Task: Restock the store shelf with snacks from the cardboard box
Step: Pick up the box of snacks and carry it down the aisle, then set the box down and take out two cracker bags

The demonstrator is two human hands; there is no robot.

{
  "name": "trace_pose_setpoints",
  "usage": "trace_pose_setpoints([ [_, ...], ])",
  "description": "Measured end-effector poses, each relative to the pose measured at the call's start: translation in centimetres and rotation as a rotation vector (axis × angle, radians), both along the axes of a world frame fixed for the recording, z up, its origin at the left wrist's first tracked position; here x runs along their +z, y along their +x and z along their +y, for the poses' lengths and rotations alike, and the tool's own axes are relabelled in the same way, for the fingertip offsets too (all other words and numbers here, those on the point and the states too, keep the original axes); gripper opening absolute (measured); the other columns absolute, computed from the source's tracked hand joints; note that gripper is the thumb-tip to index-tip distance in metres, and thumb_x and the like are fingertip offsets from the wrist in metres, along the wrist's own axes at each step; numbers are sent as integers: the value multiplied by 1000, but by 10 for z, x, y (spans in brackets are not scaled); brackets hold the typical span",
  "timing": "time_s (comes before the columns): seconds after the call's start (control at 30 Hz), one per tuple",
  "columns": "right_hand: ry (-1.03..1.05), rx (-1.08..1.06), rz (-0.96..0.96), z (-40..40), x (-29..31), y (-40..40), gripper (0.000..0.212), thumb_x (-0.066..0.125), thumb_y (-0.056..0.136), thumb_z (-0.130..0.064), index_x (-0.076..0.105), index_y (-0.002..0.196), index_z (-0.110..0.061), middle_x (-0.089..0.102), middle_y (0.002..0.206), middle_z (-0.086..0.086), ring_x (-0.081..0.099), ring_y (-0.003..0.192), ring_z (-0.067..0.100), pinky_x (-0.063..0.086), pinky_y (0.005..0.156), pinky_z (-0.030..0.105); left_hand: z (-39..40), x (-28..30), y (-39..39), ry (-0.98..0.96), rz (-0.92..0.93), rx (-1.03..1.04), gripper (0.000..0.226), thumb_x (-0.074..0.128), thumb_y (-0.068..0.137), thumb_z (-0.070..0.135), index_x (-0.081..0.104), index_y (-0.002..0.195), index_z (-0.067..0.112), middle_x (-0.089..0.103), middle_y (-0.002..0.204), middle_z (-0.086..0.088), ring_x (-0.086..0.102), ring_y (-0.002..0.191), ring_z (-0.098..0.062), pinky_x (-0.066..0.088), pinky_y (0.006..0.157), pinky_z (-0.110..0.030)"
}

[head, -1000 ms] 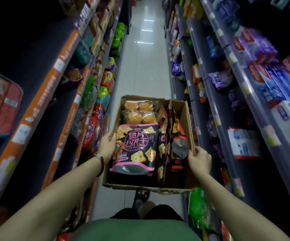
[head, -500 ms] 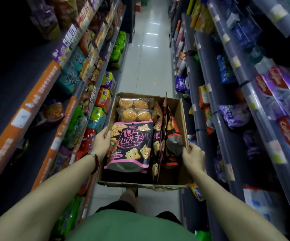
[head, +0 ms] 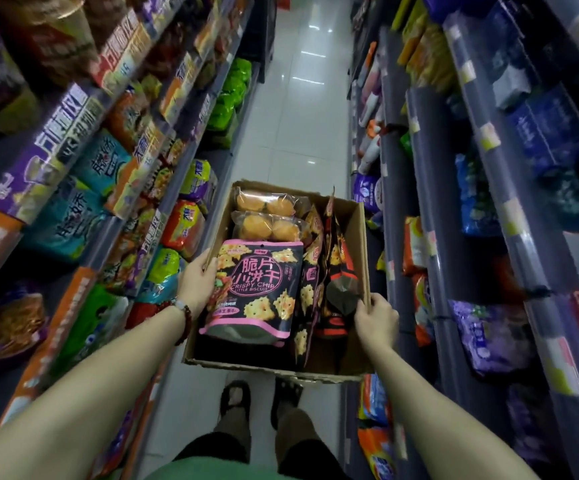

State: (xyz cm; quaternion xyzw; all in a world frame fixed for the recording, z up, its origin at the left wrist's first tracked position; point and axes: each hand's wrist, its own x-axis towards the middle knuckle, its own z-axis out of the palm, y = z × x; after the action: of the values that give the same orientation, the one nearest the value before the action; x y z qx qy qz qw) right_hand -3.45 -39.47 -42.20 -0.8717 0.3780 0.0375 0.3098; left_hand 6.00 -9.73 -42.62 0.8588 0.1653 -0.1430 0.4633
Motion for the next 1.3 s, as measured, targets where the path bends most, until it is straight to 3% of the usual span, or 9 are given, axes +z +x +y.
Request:
trace_pose_setpoints([
  [0.3, -33, 36, 11, -22, -83, 119, 28, 57, 93, -25, 63, 119, -14, 70, 104, 15, 64, 98, 34, 51, 83, 38, -21, -92, 95, -49, -22, 61, 41, 45, 100, 27, 50, 139, 14, 62, 130, -5, 56, 121, -24, 44, 102, -36],
  [0.47, -23, -24, 7, -16, -191, 156, 30, 56, 94, -25, 64, 120, -12, 69, 105, 20, 62, 99, 41, 50, 85, 42, -20, -189, 144, 40, -30, 17, 40, 45, 100, 28, 52, 138, 17, 63, 128, -7, 58, 119, -28, 45, 101, -36],
  [0.57, -15, -23, 39, -13, -263, 168, 25, 54, 96, -23, 65, 114, -10, 68, 103, 18, 63, 96, 36, 43, 71, 32, -27, -252, 164, 80, -33, 3, 37, 45, 101, 20, 53, 136, 9, 61, 130, -12, 55, 122, -30, 40, 98, -31],
  [0.67, 2, -37, 33, -14, -348, 180, 21, 55, 95, -22, 66, 108, -10, 69, 101, 15, 62, 93, 33, 38, 69, 30, -30, -336, 179, 77, -24, -25, 36, 45, 100, 18, 55, 133, 7, 63, 126, -13, 56, 120, -30, 40, 93, -28],
  [0.83, -13, -23, 28, -19, -481, 204, 18, 55, 94, -21, 66, 103, -10, 68, 92, 13, 53, 76, 27, 39, 65, 30, -28, -477, 202, 12, -31, -47, 33, 42, 101, 26, 57, 129, 30, 72, 107, -4, 68, 94, -18, 52, 89, -31],
  [0.97, -41, -45, 23, -18, -558, 215, 19, 54, 95, -24, 66, 104, -12, 70, 94, 12, 52, 75, 25, 42, 66, 30, -35, -545, 213, -1, -21, -40, 34, 39, 102, 23, 55, 132, 27, 68, 98, 1, 59, 69, 4, 49, 81, -20],
  [1.07, -44, -64, 22, -19, -594, 220, 21, 54, 95, -26, 66, 105, -13, 70, 95, 12, 51, 74, 24, 41, 66, 28, -38, -578, 222, -15, -41, -55, 34, 39, 103, 22, 55, 133, 23, 63, 98, 2, 52, 67, 10, 45, 68, -12],
  [1.13, -51, -70, 10, -19, -610, 221, 21, 54, 95, -26, 66, 106, -12, 70, 96, 13, 52, 74, 23, 43, 68, 28, -40, -594, 225, -27, -48, -48, 35, 39, 103, 22, 53, 135, 24, 62, 97, 2, 52, 67, 8, 51, 67, -17],
  [1.3, -69, -60, -19, -18, -632, 221, 21, 54, 95, -24, 65, 108, -13, 70, 94, 12, 54, 74, 24, 45, 69, 30, -39, -623, 223, -64, -35, -37, 38, 37, 103, 26, 48, 138, 22, 62, 100, 4, 59, 78, -2, 43, 65, -9],
])
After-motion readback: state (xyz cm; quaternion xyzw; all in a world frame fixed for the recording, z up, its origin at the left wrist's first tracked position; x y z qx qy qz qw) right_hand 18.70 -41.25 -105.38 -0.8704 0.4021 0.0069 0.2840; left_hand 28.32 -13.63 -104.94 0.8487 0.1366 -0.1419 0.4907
